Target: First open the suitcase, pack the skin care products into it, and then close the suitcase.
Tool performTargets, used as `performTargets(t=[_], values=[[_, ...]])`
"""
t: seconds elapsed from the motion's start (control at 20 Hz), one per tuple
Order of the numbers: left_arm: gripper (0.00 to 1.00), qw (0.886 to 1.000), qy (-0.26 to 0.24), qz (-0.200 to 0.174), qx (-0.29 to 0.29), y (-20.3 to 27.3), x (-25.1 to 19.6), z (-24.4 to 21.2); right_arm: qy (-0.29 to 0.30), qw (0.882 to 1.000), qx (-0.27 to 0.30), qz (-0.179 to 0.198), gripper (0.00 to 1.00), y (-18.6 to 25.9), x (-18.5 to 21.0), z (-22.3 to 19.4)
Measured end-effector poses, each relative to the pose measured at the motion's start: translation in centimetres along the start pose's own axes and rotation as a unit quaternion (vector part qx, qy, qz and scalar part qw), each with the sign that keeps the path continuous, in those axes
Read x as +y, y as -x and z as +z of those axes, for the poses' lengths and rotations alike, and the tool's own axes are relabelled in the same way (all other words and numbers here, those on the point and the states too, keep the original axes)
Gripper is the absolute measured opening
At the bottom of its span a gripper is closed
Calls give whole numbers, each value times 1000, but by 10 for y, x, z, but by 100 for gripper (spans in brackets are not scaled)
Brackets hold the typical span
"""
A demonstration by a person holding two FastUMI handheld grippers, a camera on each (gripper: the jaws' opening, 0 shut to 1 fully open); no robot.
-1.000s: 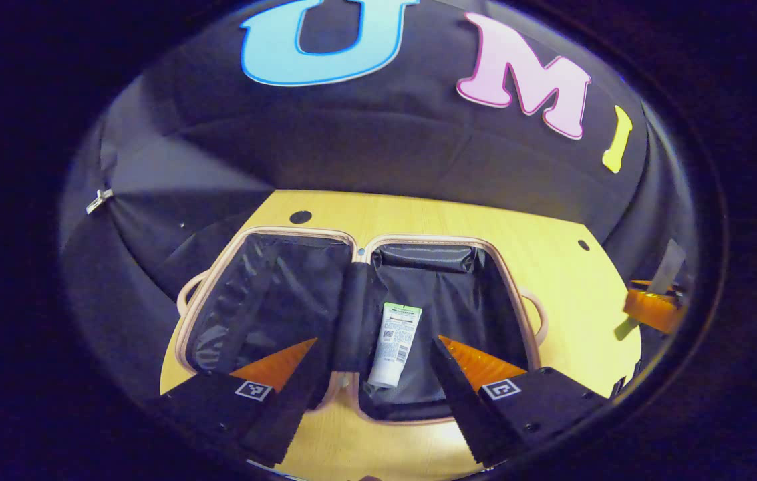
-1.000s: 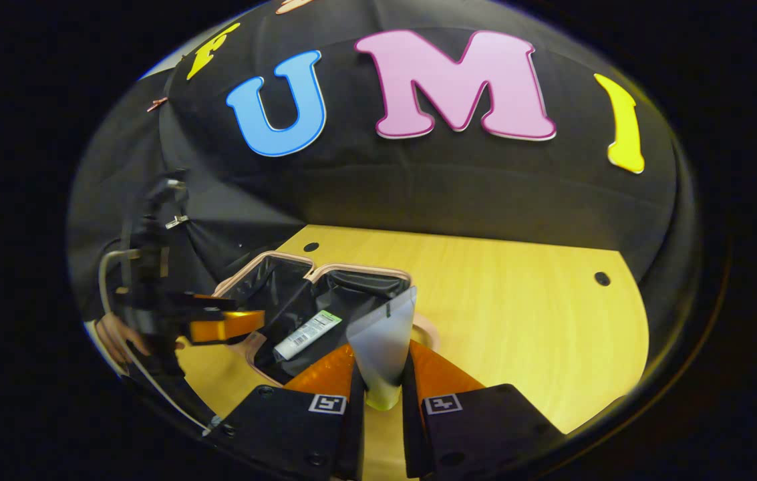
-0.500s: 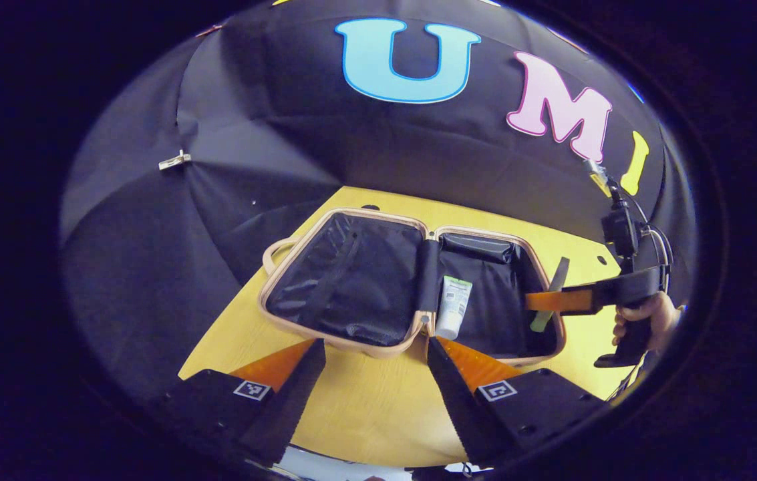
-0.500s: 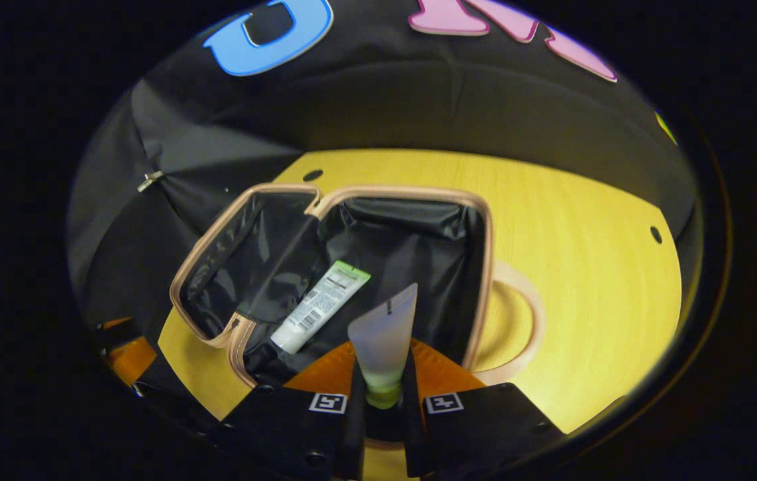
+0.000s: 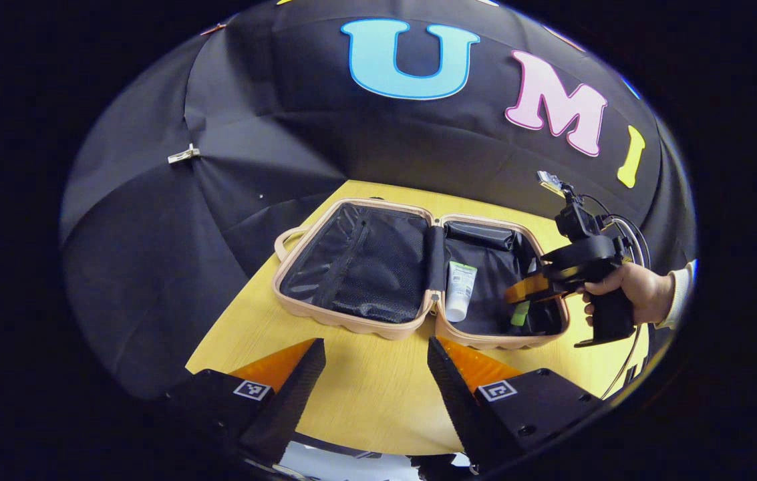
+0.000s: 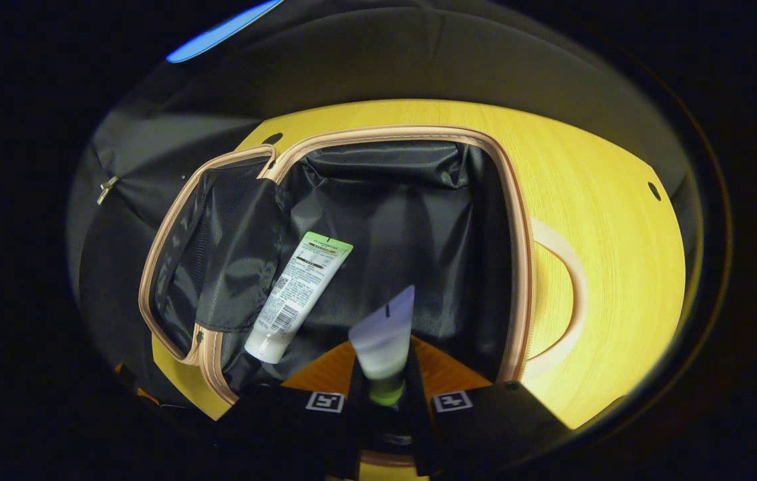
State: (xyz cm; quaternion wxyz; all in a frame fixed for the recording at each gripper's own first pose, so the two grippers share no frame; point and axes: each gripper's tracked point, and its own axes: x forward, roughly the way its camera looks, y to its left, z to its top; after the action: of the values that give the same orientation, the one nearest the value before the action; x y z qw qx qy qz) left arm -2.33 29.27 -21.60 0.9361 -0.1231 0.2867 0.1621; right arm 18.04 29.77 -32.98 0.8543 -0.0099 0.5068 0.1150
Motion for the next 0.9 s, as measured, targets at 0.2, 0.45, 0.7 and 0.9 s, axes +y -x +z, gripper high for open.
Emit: performTargets(t=[0.2, 0.45, 0.7, 0.9], values=[[96, 1000, 27, 15, -2, -6, 18, -1, -6, 999, -44, 12, 80, 29, -1, 19], [97, 996, 36, 77, -15, -42, 88, 25, -13, 991, -132, 34, 98, 104, -16, 34], [96, 991, 50, 110, -54, -99, 160, 91, -22, 972, -232, -11, 97, 182, -84, 12], [96, 988, 119, 85, -45, -166, 182, 118, -9, 964, -256, -77, 98, 221, -144, -10]])
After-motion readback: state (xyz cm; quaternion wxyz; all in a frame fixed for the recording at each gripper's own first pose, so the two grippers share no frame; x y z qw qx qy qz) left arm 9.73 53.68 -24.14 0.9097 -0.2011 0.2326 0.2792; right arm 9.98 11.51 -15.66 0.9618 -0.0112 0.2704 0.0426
